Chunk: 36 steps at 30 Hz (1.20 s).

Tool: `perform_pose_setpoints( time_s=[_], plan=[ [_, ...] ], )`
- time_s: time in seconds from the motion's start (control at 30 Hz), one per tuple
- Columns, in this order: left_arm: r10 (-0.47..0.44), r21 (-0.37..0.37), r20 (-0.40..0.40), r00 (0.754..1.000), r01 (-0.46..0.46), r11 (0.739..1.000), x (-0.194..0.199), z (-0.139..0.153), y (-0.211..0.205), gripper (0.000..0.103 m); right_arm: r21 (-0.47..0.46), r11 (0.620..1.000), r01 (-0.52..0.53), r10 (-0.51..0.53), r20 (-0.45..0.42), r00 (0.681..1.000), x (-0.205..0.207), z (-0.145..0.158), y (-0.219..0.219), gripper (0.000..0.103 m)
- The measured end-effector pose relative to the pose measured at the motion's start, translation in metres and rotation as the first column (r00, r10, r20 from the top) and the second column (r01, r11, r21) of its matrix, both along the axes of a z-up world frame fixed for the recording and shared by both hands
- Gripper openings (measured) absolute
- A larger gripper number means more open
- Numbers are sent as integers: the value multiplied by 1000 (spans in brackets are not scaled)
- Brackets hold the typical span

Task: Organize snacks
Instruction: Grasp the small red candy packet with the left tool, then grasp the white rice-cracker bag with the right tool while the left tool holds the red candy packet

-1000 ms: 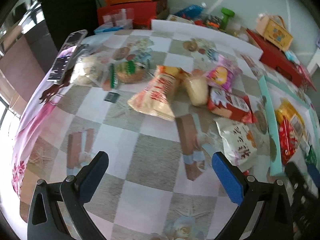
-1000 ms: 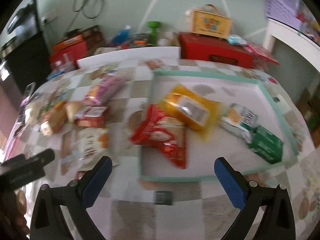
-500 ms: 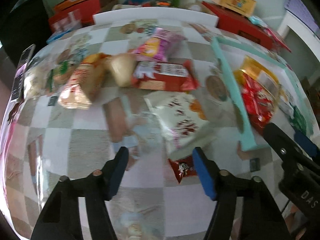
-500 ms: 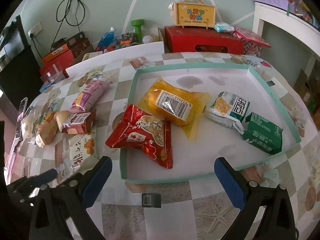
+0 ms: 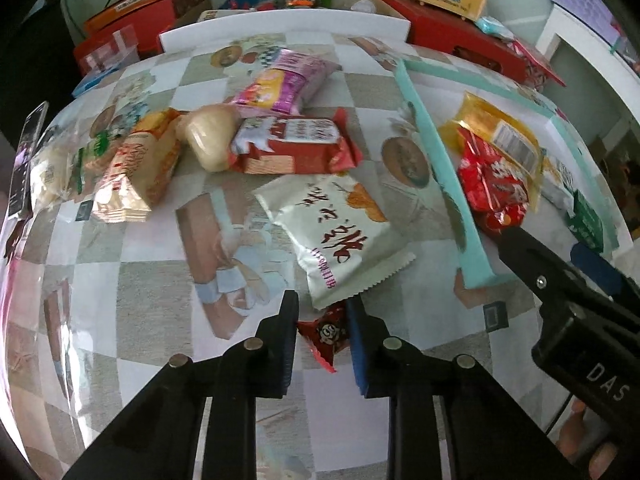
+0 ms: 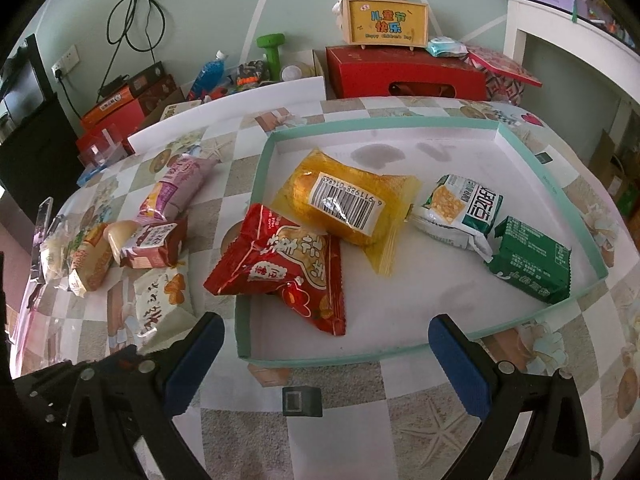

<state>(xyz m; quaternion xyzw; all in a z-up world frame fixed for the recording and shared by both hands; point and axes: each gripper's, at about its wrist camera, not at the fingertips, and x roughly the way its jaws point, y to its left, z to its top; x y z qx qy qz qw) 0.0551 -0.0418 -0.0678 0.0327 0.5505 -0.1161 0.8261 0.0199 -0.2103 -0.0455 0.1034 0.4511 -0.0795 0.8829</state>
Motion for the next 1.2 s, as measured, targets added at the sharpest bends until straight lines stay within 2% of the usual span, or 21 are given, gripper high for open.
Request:
perform_pose_setpoints(
  time_s=[0.3,0.47,0.6,0.77,0.93,1.2],
  plan=[
    [124,-20,14,992,-124,992,7,7,35,23,-2,999,-38,38,54,998,0,8,10,103],
    [207,-6,28,978,-207,978,14,8,56,23,-21,990,-137,138,127,982,-1,18,35,103],
    [286,6,33,958,-287,958,16,8,78,23,-21,975,-220,221,152,963,1,19,58,103],
    [331,8,38,943,-331,943,15,8,92,23,-23,952,-305,305,134,943,7,10,86,102],
    [359,-9,29,933,-359,933,16,6,104,23,-23,943,-331,332,115,936,16,-2,100,100],
    [379,-26,13,925,-378,925,16,1,111,23,-9,926,-378,378,57,924,35,-24,115,82]
  ],
)
